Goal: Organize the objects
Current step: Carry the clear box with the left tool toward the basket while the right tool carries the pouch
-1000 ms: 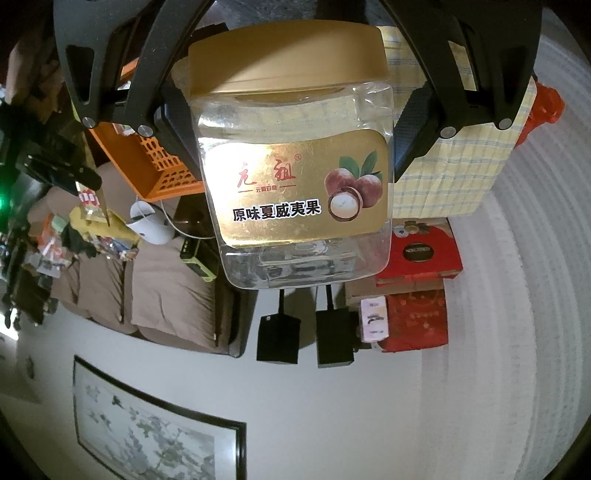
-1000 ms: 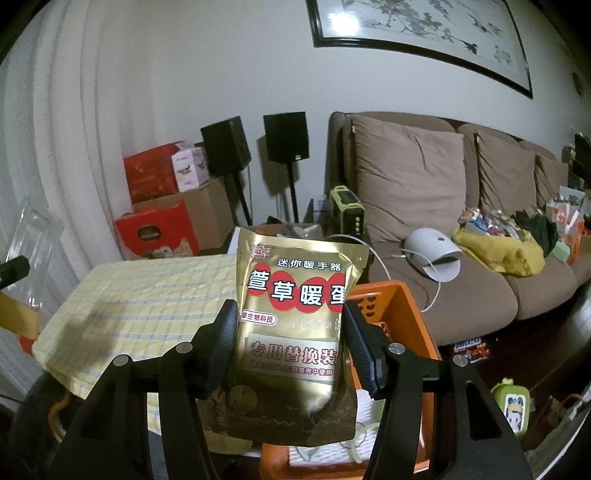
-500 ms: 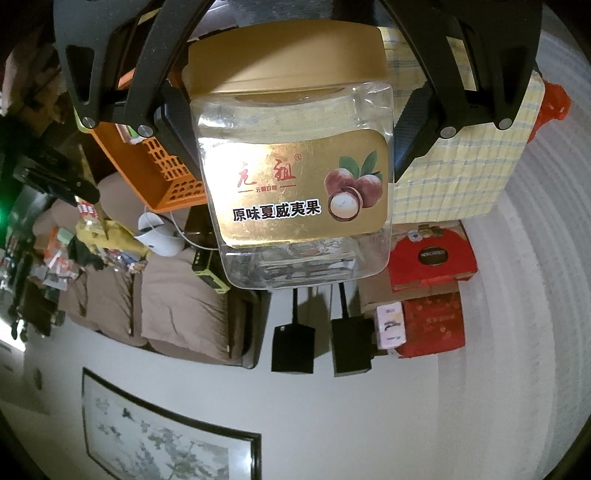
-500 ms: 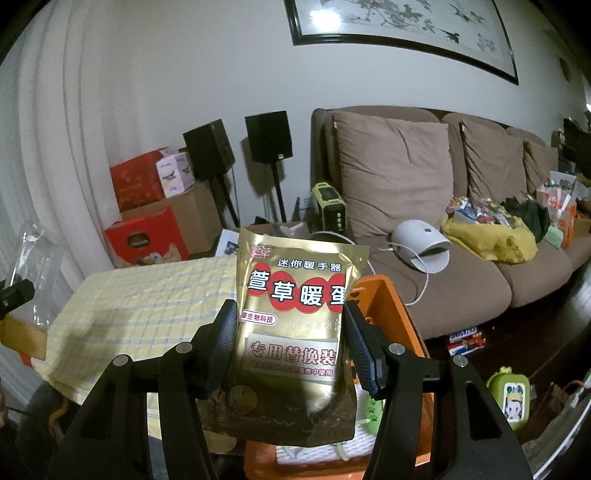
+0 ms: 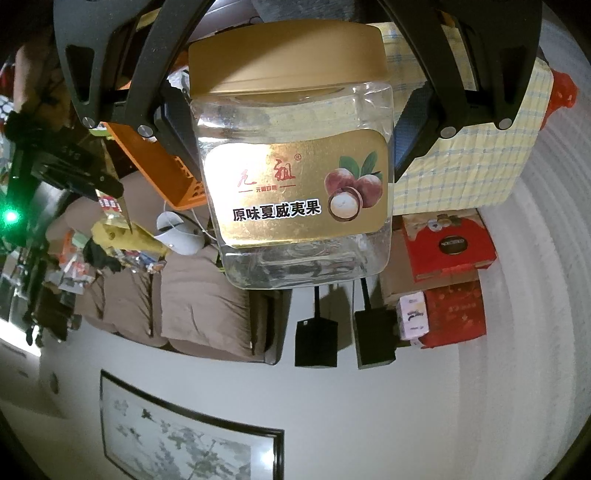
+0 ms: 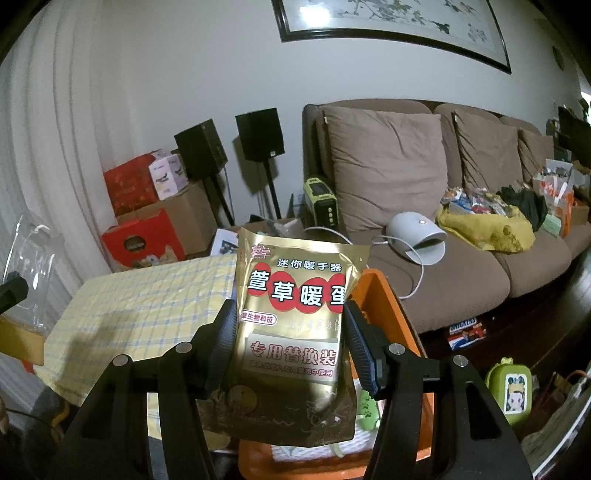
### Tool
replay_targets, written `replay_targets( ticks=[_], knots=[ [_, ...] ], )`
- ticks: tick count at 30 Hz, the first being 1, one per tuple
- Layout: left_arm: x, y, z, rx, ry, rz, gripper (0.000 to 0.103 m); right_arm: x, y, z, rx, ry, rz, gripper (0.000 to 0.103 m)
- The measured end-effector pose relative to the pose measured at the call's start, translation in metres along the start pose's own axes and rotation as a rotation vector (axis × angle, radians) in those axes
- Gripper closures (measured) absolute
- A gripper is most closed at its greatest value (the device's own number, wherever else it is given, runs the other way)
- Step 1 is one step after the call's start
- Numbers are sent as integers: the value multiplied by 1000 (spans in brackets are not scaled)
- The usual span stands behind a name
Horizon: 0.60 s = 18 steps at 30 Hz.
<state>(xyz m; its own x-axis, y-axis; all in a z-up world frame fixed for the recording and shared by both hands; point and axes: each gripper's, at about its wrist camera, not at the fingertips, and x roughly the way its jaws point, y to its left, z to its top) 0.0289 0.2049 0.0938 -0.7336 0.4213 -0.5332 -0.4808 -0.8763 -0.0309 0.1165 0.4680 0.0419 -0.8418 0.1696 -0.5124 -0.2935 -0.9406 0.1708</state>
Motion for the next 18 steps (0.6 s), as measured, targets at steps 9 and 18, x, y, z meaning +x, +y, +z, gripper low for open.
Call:
replay_targets(
  ticks=[9,18],
  knots=[
    [11,-14,-6,7,43,-54,12,0,-10,1,18,14,-17,45],
    [13,-34,-6,28,50,-101,12,-5,-38,1,63,17,-60,45]
  ],
)
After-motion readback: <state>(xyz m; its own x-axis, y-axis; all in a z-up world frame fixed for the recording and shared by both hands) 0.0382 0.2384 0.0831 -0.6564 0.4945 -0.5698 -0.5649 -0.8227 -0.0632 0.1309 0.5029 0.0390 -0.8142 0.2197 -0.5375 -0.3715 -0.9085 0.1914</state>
